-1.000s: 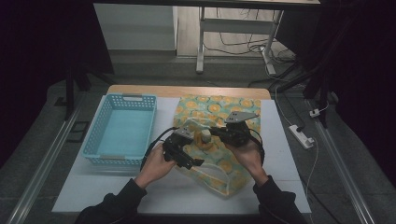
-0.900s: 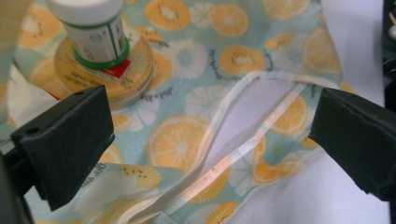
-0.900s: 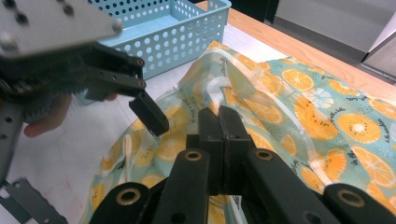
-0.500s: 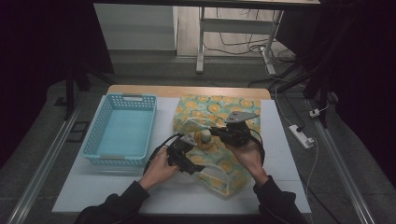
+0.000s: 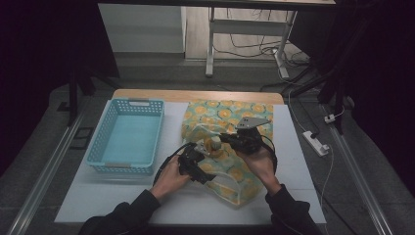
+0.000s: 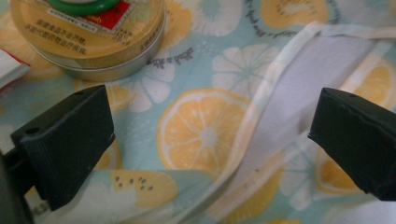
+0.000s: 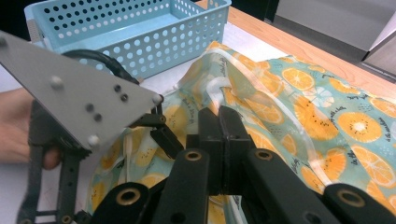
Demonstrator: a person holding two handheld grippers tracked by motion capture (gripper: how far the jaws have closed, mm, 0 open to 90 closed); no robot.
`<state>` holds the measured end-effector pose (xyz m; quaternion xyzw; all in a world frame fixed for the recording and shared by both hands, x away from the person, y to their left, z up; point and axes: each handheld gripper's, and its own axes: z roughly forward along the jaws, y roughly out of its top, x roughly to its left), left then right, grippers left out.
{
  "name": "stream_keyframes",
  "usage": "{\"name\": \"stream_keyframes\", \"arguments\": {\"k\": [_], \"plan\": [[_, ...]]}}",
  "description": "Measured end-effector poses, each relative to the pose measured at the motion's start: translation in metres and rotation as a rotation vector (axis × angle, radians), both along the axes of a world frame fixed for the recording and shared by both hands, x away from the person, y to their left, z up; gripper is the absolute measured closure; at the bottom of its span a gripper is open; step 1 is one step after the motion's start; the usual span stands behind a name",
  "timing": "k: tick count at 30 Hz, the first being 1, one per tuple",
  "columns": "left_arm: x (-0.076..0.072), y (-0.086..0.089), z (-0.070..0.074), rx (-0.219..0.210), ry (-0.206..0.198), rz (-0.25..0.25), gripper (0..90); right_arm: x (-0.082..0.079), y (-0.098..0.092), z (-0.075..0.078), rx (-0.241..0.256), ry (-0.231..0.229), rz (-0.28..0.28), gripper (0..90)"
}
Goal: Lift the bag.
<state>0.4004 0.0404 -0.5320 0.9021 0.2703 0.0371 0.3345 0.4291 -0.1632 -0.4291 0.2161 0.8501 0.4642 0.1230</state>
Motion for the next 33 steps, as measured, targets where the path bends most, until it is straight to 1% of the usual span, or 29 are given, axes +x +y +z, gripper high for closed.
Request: {"name": "stream_keyframes", "arguments": {"k": [2, 4, 7, 10, 12, 14, 16, 17, 19, 21, 22, 25, 28, 30, 32, 33], "plan": [[0.001, -0.002, -0.003, 0.018, -0.002, 0.007, 0.5, 0.0, 0.001, 0.0, 0.001, -0.001, 0.002, 89.2], [0.0, -0.005, -0.004, 0.04, -0.023, 0.014, 0.7, 0.0, 0.001, -0.001, 0.0, -0.003, 0.002, 89.2], [0.0, -0.008, -0.004, 0.076, -0.04, 0.009, 1.5, 0.0, 0.001, -0.001, -0.002, -0.001, 0.001, 89.2], [0.0, -0.008, -0.005, 0.074, -0.044, 0.005, 0.5, 0.0, 0.001, -0.001, -0.002, 0.0, 0.0, 89.2], [0.0, -0.008, -0.004, 0.078, -0.043, 0.002, 1.8, 0.0, 0.001, -0.001, -0.002, -0.001, 0.002, 89.2], [0.0, -0.007, -0.002, 0.08, -0.045, -0.01, 5.2, 0.0, 0.002, -0.001, -0.002, -0.001, 0.003, 89.2], [0.0, -0.005, 0.0, 0.072, -0.043, -0.006, 12.9, 0.0, 0.002, -0.001, -0.002, -0.002, 0.005, 89.2], [0.0, -0.004, 0.002, 0.074, -0.041, 0.002, 19.3, 0.0, 0.002, -0.001, -0.002, -0.002, 0.006, 89.0], [0.0, -0.002, 0.004, 0.074, -0.035, -0.007, 31.5, 0.0, 0.002, -0.001, -0.002, -0.002, 0.005, 88.9], [-0.001, -0.003, 0.004, 0.068, -0.039, -0.005, 37.8, -0.001, 0.002, -0.001, -0.002, -0.002, 0.005, 89.0], [-0.001, -0.003, 0.005, 0.067, -0.037, -0.012, 40.9, -0.001, 0.002, -0.001, -0.002, -0.002, 0.006, 88.9], [-0.003, -0.004, 0.007, 0.068, -0.03, -0.026, 55.3, 0.0, 0.002, -0.001, -0.001, -0.001, 0.005, 89.0], [-0.002, -0.004, 0.007, 0.06, -0.014, -0.018, 64.8, 0.0, 0.002, -0.001, -0.005, 0.001, 0.003, 89.1], [-0.001, -0.003, 0.007, 0.056, -0.004, -0.019, 76.0, 0.0, 0.002, -0.001, -0.007, 0.002, 0.003, 89.2], [-0.001, -0.004, 0.007, 0.045, 0.018, -0.018, 84.5, 0.0, 0.001, -0.001, -0.007, 0.004, 0.001, 89.3], [-0.002, -0.005, 0.008, 0.049, 0.017, -0.013, 88.4, 0.0, 0.001, -0.002, -0.006, 0.005, 0.001, 89.3]]}}
